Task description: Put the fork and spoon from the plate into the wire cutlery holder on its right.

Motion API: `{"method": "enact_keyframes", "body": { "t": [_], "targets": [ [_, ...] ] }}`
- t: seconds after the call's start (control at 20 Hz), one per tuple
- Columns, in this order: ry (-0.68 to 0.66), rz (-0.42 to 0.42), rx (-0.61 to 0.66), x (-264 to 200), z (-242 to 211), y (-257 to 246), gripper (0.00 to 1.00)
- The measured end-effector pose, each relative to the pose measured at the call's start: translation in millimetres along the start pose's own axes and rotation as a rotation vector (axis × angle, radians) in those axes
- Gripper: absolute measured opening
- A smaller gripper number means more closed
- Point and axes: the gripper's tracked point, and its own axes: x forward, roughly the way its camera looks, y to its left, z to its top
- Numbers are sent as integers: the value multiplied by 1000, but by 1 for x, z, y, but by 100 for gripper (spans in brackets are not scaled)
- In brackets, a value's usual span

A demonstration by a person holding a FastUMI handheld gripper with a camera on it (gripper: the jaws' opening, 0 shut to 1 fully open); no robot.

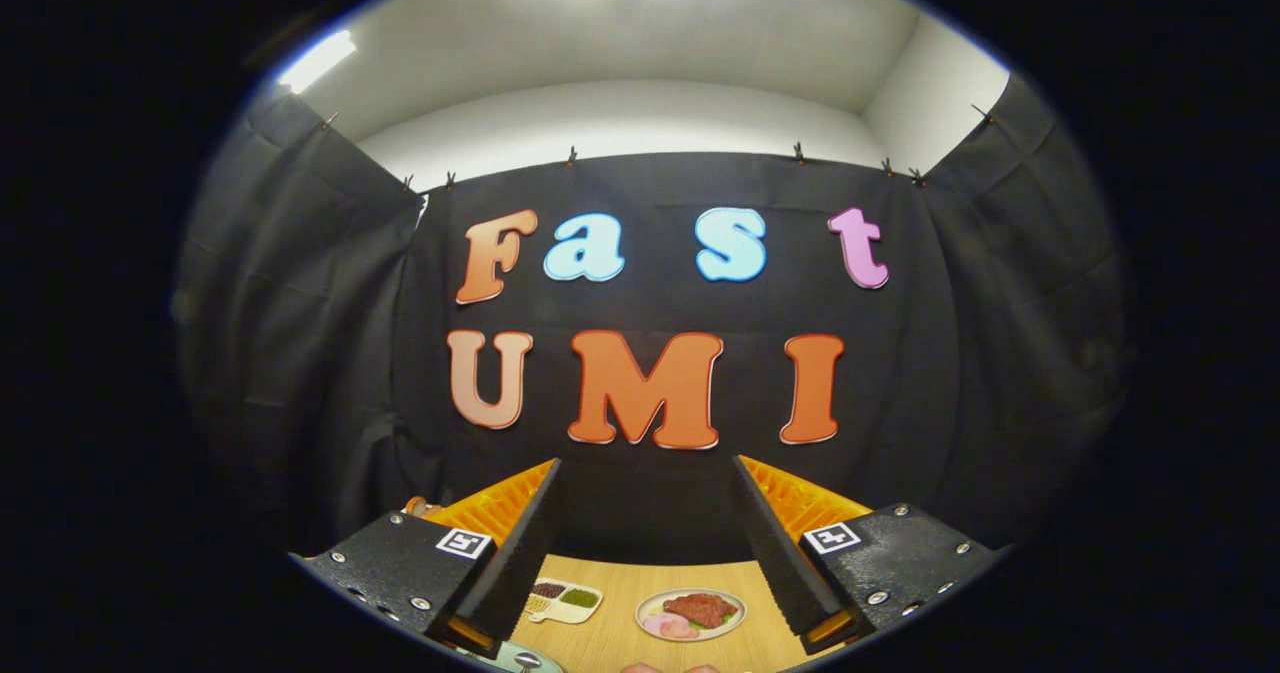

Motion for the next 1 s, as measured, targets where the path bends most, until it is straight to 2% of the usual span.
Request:
{"method": "enact_keyframes", "body": {
  "t": [0.3,0.5,0.75,0.85,1.0],
  "targets": [
    [307,146,10,0,-92,70,98],
    [522,179,30,-3,-161,101,98],
    [919,207,67,-32,-264,128,98],
    [1058,219,49,-43,-297,139,97],
    [1196,245,6,-67,-345,147,93]
  ]
}}
